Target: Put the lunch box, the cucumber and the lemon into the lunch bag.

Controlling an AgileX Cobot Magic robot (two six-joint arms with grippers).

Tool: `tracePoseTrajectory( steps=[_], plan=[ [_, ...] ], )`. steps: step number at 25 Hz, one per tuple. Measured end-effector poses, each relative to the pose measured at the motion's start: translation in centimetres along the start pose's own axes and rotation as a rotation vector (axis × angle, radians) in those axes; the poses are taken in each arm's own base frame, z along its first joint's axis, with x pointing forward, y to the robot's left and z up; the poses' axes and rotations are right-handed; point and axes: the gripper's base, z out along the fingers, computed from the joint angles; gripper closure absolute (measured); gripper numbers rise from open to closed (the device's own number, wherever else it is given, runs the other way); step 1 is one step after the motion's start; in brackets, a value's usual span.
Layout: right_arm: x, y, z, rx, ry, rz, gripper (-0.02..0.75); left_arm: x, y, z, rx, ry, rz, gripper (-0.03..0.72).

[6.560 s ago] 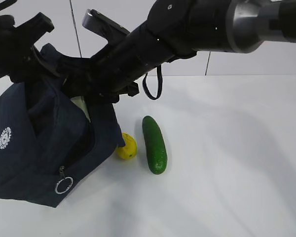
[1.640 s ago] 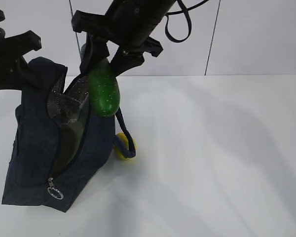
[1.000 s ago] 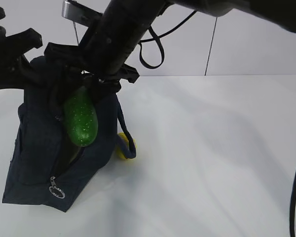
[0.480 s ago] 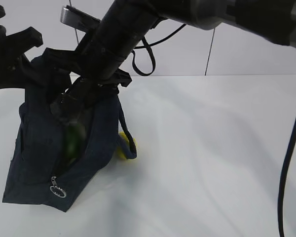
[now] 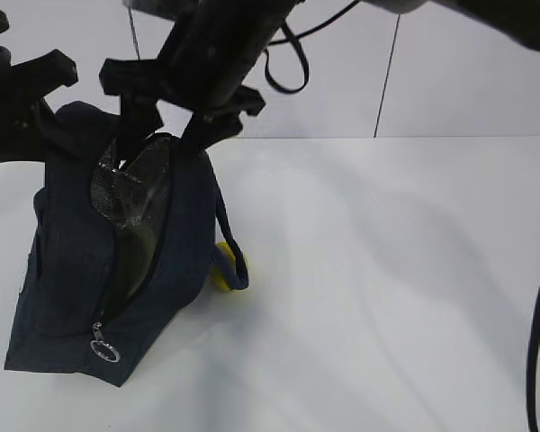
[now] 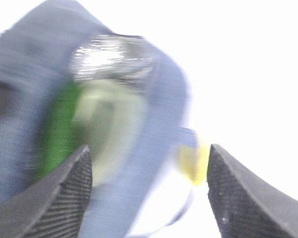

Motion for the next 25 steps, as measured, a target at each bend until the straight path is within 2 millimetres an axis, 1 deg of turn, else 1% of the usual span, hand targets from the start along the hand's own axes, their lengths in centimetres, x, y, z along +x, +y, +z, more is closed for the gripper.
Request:
tracePoseTrajectory(
  steps=[3, 5, 7, 14, 17, 25],
  plan=[
    [-0.7, 0.1, -2.6, 0.122, -0.071, -0.055, 0.192, -0.1, 0.2, -0.1, -0.005, -0.004, -0.003, 0.694],
    [-0.8, -0.1, -3.7, 0.193, -0.094, -0.076, 0.192, -0.3, 0.5, -0.1, -0.015, -0.011, -0.003, 0.694],
    [-0.8, -0.4, -4.1, 0.240, -0.099, -0.089, 0.192, -0.7, 1.1, -0.3, -0.035, -0.017, -0.005, 0.694],
    [-0.9, -1.3, -4.4, 0.349, -0.103, -0.102, 0.192, -1.2, 2.7, -0.7, -0.116, -0.022, 0.032, 0.694],
    [-0.5, -2.1, -3.6, 0.385, -0.068, -0.100, 0.192, -1.3, 3.0, -0.7, -0.143, -0.023, 0.063, 0.694],
    [1.7, -4.7, 0.5, 0.436, 0.098, -0.068, 0.192, -1.2, 3.8, -0.9, -0.234, -0.004, 0.156, 0.694]
  ],
)
